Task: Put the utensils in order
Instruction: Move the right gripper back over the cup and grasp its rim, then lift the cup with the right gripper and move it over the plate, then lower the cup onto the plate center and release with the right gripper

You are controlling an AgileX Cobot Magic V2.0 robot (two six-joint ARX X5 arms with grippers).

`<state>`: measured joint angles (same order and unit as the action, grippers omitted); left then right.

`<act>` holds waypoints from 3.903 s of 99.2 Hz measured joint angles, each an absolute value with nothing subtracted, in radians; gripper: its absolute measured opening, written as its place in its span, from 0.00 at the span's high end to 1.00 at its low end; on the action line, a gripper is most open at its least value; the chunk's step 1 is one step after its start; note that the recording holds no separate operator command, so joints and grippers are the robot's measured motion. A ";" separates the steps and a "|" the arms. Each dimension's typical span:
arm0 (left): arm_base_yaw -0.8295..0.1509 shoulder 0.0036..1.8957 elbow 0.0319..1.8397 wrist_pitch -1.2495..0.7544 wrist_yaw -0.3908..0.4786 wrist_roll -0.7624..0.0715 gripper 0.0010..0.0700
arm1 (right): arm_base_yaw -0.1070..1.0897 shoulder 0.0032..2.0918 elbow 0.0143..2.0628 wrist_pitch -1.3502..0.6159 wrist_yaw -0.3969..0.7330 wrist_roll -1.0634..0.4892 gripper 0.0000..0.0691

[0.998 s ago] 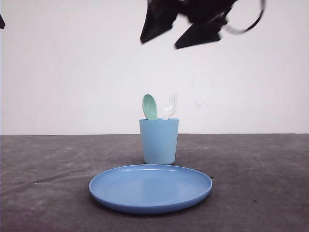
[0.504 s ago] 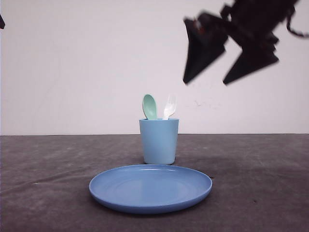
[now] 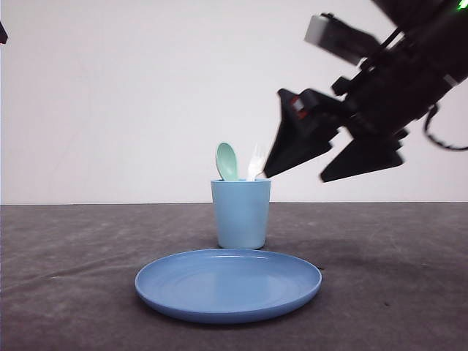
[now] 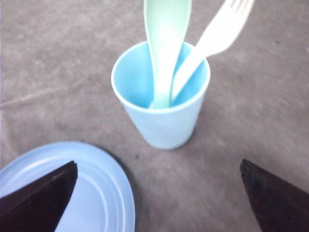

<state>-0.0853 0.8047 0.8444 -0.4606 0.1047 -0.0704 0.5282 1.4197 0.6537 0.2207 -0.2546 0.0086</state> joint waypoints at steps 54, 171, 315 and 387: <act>-0.085 0.805 0.844 -0.461 0.105 -0.070 0.55 | 0.528 1.732 0.808 0.361 -0.312 0.034 0.01; -0.085 0.805 0.844 -0.462 0.105 -0.070 0.55 | 0.546 1.825 0.988 0.223 -0.341 0.015 0.34; -0.085 0.805 0.844 -0.462 0.105 -0.070 0.55 | 0.877 1.112 0.553 0.040 -0.054 0.014 0.34; -0.085 0.805 0.844 -0.462 0.105 -0.070 0.55 | 0.877 1.457 0.553 0.372 -0.110 -0.001 0.34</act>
<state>-0.0853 0.8047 0.8444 -0.4622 0.1047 -0.0704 0.8772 1.4567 0.5526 0.3717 -0.1097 -0.0006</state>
